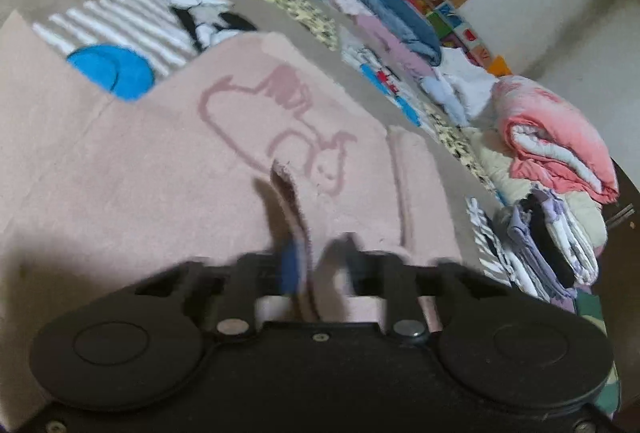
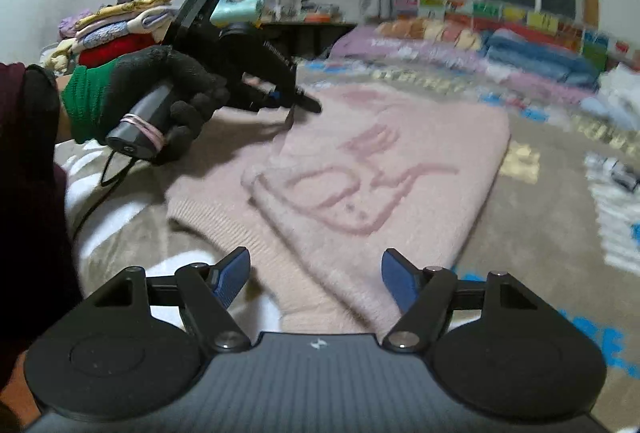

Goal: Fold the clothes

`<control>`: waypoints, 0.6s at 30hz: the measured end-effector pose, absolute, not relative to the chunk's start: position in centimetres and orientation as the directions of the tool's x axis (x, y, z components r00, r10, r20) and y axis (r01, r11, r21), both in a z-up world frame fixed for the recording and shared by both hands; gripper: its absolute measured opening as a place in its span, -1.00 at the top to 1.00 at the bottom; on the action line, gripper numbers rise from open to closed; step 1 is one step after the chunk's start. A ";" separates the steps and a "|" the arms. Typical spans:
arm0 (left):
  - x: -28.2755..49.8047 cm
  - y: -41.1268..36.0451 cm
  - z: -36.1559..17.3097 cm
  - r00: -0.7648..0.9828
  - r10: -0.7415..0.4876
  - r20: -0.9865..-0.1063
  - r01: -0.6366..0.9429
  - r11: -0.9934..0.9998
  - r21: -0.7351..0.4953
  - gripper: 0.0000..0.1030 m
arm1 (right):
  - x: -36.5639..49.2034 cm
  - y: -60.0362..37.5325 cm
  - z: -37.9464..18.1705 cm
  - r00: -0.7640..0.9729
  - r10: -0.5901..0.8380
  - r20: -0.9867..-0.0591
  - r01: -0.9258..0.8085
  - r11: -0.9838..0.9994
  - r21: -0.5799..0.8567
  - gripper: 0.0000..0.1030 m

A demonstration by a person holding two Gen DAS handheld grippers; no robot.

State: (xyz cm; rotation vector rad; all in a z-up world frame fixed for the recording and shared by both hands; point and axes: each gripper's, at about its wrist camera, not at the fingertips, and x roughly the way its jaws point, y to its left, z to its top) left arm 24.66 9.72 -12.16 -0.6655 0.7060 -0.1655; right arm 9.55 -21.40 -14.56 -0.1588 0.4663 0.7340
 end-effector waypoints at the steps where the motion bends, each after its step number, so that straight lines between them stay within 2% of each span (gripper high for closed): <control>1: 24.7 9.5 -12.1 0.761 -0.352 -0.545 -0.076 0.787 -0.613 0.30 | 9.5 -21.3 -14.6 0.651 0.608 -0.454 -0.676 0.737 0.017 -0.41; 2: 24.7 9.3 -12.1 0.764 -0.347 -0.544 -0.074 0.791 -0.608 0.68 | 9.6 -21.1 -14.6 0.650 0.610 -0.454 -0.677 0.736 0.020 -0.42; 3: 24.7 8.8 -11.9 0.763 -0.332 -0.555 -0.066 0.813 -0.578 0.96 | 9.6 -21.0 -14.7 0.646 0.608 -0.461 -0.678 0.735 0.019 -0.42; 5: 24.8 8.0 -11.5 0.763 -0.317 -0.564 -0.048 0.841 -0.539 0.96 | 9.8 -20.5 -15.1 0.632 0.598 -0.493 -0.683 0.730 0.011 -0.46; 7: 24.1 7.8 -10.4 0.785 -0.319 -0.530 -0.021 0.842 -0.539 0.96 | 9.8 -20.4 -15.1 0.624 0.596 -0.504 -0.685 0.728 0.013 -0.51; 9: 22.5 8.1 -8.8 0.829 -0.334 -0.449 0.026 0.825 -0.565 0.96 | 9.8 -20.5 -15.0 0.618 0.601 -0.507 -0.687 0.727 0.024 -0.51; 10: 22.4 8.0 -8.8 0.830 -0.323 -0.454 0.025 0.835 -0.550 0.96 | 9.8 -20.6 -14.9 0.613 0.608 -0.504 -0.688 0.725 0.037 -0.51; 13: 24.5 7.8 -11.5 0.759 -0.279 -0.588 -0.054 0.873 -0.484 0.96 | 9.8 -21.0 -14.8 0.601 0.619 -0.505 -0.690 0.721 0.063 -0.51; 18: 24.2 8.2 -11.7 0.777 -0.288 -0.559 -0.065 0.847 -0.527 0.96 | 9.6 -21.1 -14.5 0.616 0.617 -0.490 -0.687 0.725 0.049 -0.50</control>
